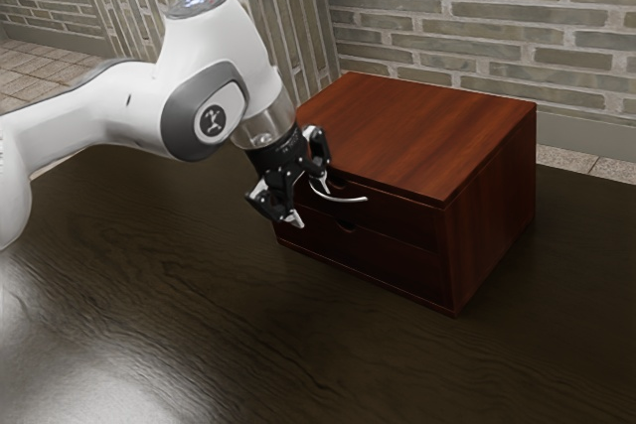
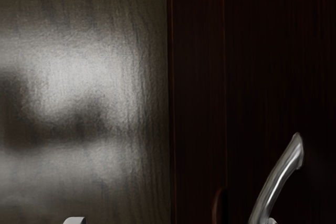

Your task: Pull the drawer handle with one arm to open the drawer

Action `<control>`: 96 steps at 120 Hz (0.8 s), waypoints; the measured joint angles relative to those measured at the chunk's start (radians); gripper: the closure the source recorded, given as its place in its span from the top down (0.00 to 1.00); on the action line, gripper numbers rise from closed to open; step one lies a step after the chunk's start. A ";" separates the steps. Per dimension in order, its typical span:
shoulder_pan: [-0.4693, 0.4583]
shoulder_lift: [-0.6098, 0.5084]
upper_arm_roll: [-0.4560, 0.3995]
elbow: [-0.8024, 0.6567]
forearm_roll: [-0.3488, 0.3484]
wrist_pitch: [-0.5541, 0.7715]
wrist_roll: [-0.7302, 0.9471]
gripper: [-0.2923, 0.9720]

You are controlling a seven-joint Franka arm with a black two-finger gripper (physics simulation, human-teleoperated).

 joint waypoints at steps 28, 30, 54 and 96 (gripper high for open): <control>-0.005 -0.003 0.004 -0.005 -0.006 0.002 0.005 0.31; -0.005 -0.003 0.005 -0.006 -0.006 0.002 0.006 0.29; -0.014 -0.044 0.007 -0.058 -0.009 0.004 0.008 0.20; -0.017 -0.237 0.001 -0.285 -0.010 0.042 0.011 0.16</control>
